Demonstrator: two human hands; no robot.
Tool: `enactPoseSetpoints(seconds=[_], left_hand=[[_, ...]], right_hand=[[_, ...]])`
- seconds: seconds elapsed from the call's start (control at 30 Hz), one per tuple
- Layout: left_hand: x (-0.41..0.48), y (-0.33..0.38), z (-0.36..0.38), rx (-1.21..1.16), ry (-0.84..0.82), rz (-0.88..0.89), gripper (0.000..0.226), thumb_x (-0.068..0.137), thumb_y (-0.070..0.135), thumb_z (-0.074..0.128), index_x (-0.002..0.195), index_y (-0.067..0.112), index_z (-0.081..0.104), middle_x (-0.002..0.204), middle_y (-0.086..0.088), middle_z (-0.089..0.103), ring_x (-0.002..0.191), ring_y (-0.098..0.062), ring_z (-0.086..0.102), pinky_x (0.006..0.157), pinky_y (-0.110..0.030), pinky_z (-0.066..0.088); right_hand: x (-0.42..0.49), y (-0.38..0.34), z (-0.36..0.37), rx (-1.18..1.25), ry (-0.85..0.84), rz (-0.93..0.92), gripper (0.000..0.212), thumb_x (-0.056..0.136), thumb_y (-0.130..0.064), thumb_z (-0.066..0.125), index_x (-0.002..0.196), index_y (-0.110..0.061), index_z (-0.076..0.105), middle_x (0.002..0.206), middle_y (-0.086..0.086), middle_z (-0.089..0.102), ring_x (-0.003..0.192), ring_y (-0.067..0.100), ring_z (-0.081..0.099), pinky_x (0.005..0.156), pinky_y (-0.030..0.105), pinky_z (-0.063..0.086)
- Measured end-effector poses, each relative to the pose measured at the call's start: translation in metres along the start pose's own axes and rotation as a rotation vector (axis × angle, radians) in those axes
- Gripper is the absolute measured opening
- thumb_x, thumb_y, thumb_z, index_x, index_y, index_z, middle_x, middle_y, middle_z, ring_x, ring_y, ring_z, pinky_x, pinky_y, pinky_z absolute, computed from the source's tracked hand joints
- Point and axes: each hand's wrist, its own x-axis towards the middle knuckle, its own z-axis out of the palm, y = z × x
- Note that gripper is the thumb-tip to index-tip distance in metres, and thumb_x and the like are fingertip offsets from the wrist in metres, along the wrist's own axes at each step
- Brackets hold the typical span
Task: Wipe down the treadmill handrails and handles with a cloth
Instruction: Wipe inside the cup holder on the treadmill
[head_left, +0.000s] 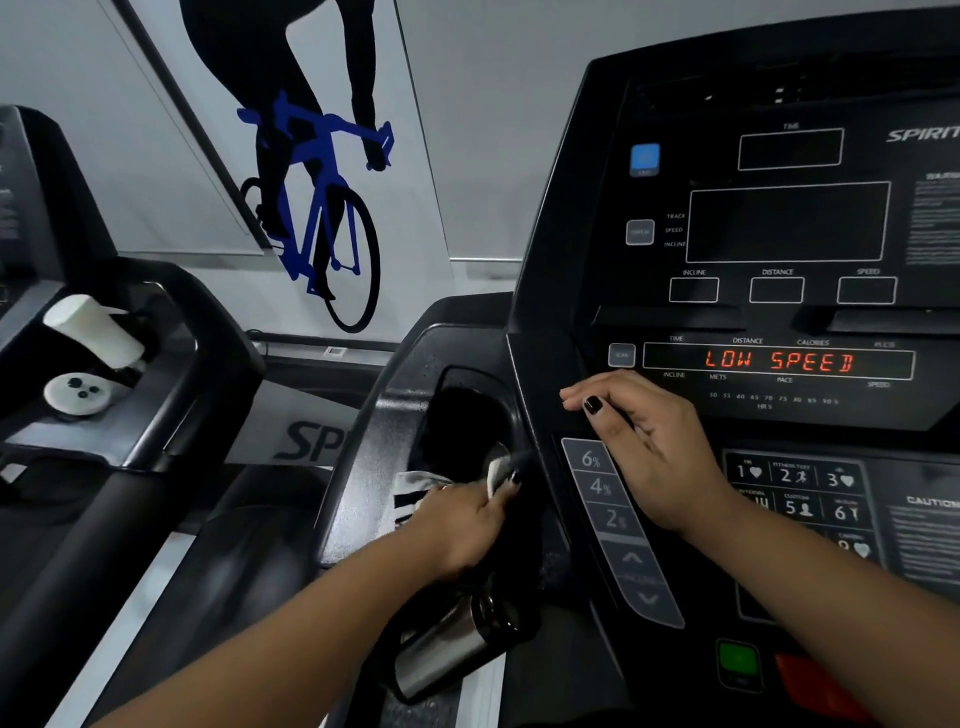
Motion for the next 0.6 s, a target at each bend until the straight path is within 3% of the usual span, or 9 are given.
enactPoseSetpoints(seconds=[0.07,0.1,0.13,0.2,0.27,0.4,0.5,0.6], left_hand=[[0.012,0.014,-0.005,-0.312,-0.092,-0.072,0.049,0.107,0.033,0.022,0.151,0.013,0.034,0.149,-0.01,0.044,0.138,-0.029,0.038,0.116,-0.037,0.022],[0.016,0.019,-0.008,-0.495,-0.158,-0.088,0.05,0.107,0.034,0.024,0.151,0.011,0.035,0.147,-0.008,0.047,0.135,-0.028,0.043,0.118,-0.04,0.023],[0.021,0.022,-0.01,-0.741,-0.212,-0.12,0.052,0.106,0.039,0.028,0.144,0.008,0.045,0.136,-0.01,0.057,0.124,-0.03,0.054,0.114,-0.044,0.033],[0.036,0.022,-0.013,-1.129,-0.203,-0.214,0.052,0.102,0.049,0.037,0.121,0.008,0.063,0.106,-0.015,0.07,0.092,-0.03,0.067,0.09,-0.042,0.054],[0.046,0.022,-0.009,-1.262,-0.103,-0.313,0.057,0.096,0.06,0.044,0.112,0.009,0.065,0.094,-0.014,0.07,0.082,-0.029,0.067,0.075,-0.036,0.056],[0.041,0.019,-0.004,-1.123,-0.139,-0.285,0.066,0.095,0.061,0.042,0.13,0.008,0.06,0.12,-0.015,0.066,0.109,-0.032,0.064,0.097,-0.035,0.049],[0.017,0.017,-0.007,-0.662,-0.144,-0.071,0.056,0.105,0.046,0.023,0.148,0.014,0.04,0.145,-0.011,0.047,0.138,-0.026,0.04,0.106,-0.025,0.027],[-0.005,0.003,-0.002,-0.202,-0.066,0.063,0.071,0.097,0.064,0.017,0.134,0.014,0.052,0.133,-0.012,0.057,0.128,-0.027,0.05,0.101,-0.028,0.033]], right_hand=[[0.001,0.0,0.0,-0.016,0.006,-0.015,0.037,0.096,-0.036,0.045,0.096,-0.01,0.071,0.103,-0.005,0.069,0.105,0.012,0.064,0.09,0.022,0.049],[0.001,0.0,0.0,-0.022,0.011,-0.023,0.037,0.097,-0.035,0.044,0.096,-0.009,0.071,0.102,-0.005,0.069,0.104,0.012,0.064,0.089,0.022,0.049],[0.001,0.001,0.001,-0.027,0.016,-0.031,0.038,0.097,-0.035,0.044,0.095,-0.009,0.071,0.102,-0.005,0.069,0.104,0.013,0.064,0.089,0.023,0.049],[0.001,0.001,0.001,-0.033,0.027,-0.035,0.039,0.097,-0.035,0.043,0.096,-0.009,0.071,0.101,-0.005,0.069,0.103,0.012,0.064,0.089,0.024,0.049],[0.001,0.001,0.001,-0.029,0.038,-0.029,0.04,0.098,-0.036,0.042,0.096,-0.009,0.071,0.101,-0.005,0.07,0.103,0.011,0.064,0.089,0.024,0.049],[-0.001,0.001,0.002,-0.028,0.05,-0.034,0.041,0.098,-0.036,0.041,0.096,-0.009,0.072,0.101,-0.005,0.07,0.103,0.01,0.064,0.089,0.026,0.05],[-0.001,0.002,0.002,-0.023,0.053,-0.035,0.041,0.098,-0.036,0.041,0.096,-0.009,0.072,0.1,-0.005,0.07,0.103,0.012,0.064,0.089,0.028,0.05],[-0.001,0.003,0.002,-0.02,0.053,-0.037,0.041,0.098,-0.036,0.041,0.096,-0.01,0.072,0.1,-0.005,0.071,0.103,0.014,0.065,0.089,0.032,0.051]])
